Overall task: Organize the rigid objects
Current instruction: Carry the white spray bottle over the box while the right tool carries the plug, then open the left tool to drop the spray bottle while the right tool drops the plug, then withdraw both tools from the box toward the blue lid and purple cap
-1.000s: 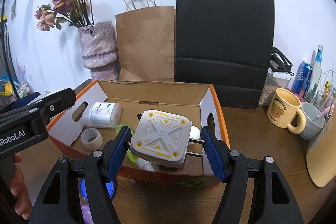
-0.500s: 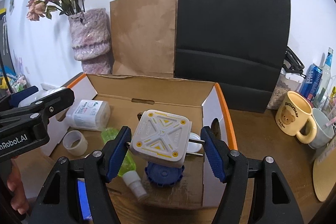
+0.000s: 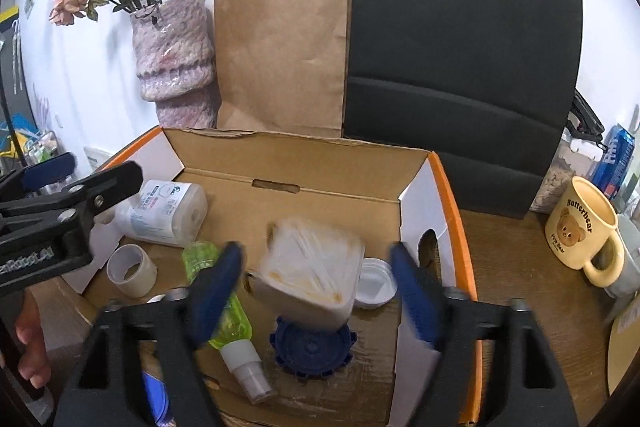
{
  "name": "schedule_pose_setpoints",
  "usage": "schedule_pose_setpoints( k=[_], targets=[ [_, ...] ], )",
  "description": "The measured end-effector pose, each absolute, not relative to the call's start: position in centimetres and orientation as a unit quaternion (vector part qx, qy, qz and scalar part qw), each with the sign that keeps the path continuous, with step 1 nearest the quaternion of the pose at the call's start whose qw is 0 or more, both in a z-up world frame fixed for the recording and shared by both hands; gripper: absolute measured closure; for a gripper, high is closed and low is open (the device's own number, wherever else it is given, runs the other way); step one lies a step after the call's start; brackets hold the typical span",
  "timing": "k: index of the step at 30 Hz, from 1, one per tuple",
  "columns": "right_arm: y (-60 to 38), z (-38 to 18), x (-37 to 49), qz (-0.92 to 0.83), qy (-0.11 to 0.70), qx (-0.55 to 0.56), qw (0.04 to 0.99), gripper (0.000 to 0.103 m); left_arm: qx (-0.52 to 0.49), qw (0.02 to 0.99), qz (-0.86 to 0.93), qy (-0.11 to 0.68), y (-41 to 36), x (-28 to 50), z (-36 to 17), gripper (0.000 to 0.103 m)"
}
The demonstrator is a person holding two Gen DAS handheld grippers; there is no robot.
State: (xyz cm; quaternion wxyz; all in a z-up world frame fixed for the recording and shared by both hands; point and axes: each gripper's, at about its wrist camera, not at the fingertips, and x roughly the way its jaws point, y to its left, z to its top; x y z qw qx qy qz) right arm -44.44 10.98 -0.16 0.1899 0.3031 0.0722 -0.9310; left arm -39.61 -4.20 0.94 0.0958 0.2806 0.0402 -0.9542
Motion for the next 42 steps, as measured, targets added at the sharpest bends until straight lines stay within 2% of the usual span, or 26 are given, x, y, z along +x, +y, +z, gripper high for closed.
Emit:
schedule_pose_setpoints(
  k=[2,21,42],
  targets=[
    [11.1,0.1,-44.2,-0.934,0.069,0.296,0.189,0.000,0.284,0.095,-0.953,0.042,-4.2,-39.6,0.9,0.000],
    [11.5,0.6,-42.8,-0.942,0.063,0.275,0.184,0.000,0.268,0.092,-0.957,0.059,-4.9,-38.6,1.2,0.000],
    [12.9,1.0,-37.5,-0.948,0.065,0.253,0.182,0.000,0.250,0.080,-0.963,0.055,-4.6,-33.6,1.4,0.000]
  ],
)
